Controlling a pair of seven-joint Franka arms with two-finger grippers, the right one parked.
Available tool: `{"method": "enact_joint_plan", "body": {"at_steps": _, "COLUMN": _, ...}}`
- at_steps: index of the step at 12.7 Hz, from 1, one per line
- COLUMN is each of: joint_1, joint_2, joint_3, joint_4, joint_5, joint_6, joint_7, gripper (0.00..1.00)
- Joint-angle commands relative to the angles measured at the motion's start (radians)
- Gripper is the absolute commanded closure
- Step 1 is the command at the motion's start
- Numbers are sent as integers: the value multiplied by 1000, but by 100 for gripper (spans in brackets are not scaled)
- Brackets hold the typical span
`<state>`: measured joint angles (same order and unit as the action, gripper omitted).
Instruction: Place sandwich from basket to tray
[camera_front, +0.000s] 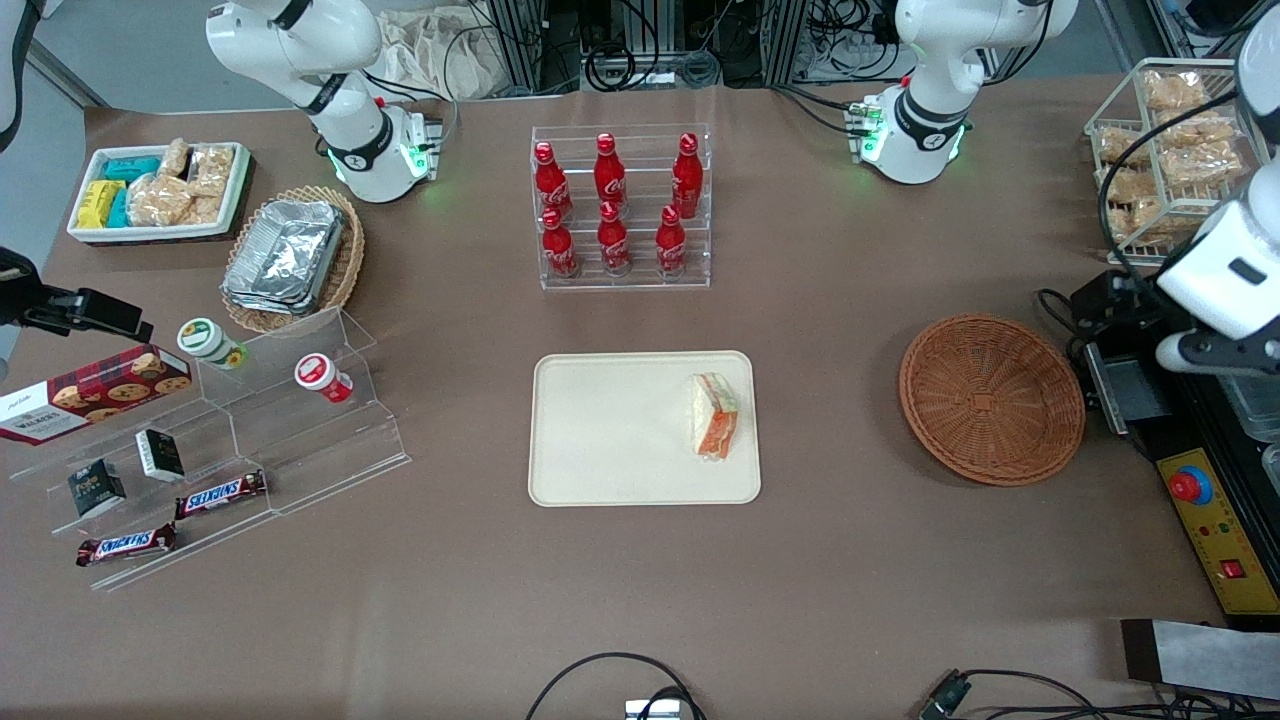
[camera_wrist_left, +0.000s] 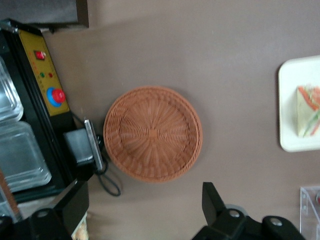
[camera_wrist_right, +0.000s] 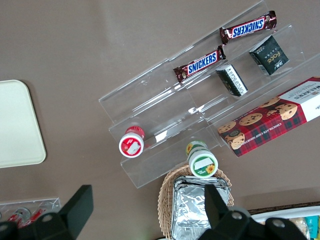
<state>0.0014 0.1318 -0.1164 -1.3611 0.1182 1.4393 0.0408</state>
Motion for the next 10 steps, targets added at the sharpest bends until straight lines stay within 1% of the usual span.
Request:
{"method": "enact_joint_plan", "body": {"at_steps": 1, "joint_1": -17, "joint_2": -116, "joint_3": 18, "joint_4": -102, "joint_5": -25, "joint_6": -23, "joint_7": 27, "gripper": 0}}
{"method": "enact_joint_plan", "body": {"at_steps": 2, "joint_1": -17, "joint_2": -147, "joint_3": 18, "joint_4": -139, "joint_5": -43, "joint_6": -23, "joint_7": 27, "gripper": 0}}
{"method": "enact_joint_plan", "body": {"at_steps": 4, "joint_1": -9, "joint_2": -176, "joint_3": 18, "joint_4": -183, "joint_5": -51, "joint_6": -22, "joint_7": 22, "gripper": 0}}
{"method": "enact_joint_plan", "body": {"at_steps": 6, "joint_1": -11, "joint_2": -193, "joint_3": 17, "joint_4": -205, "joint_5": -66, "joint_6": -22, "joint_7": 14, "gripper": 0}}
{"method": "enact_joint_plan", "body": {"at_steps": 8, "joint_1": -20, "joint_2": -189, "joint_3": 18, "joint_4": -210, "joint_5": -66, "joint_6": -22, "joint_7": -42, "gripper": 0}}
{"method": "enact_joint_plan", "body": {"at_steps": 10, "joint_1": -23, "joint_2": -187, "joint_3": 18, "joint_4": -210, "joint_5": -66, "joint_6": -23, "joint_7": -44, "gripper": 0}}
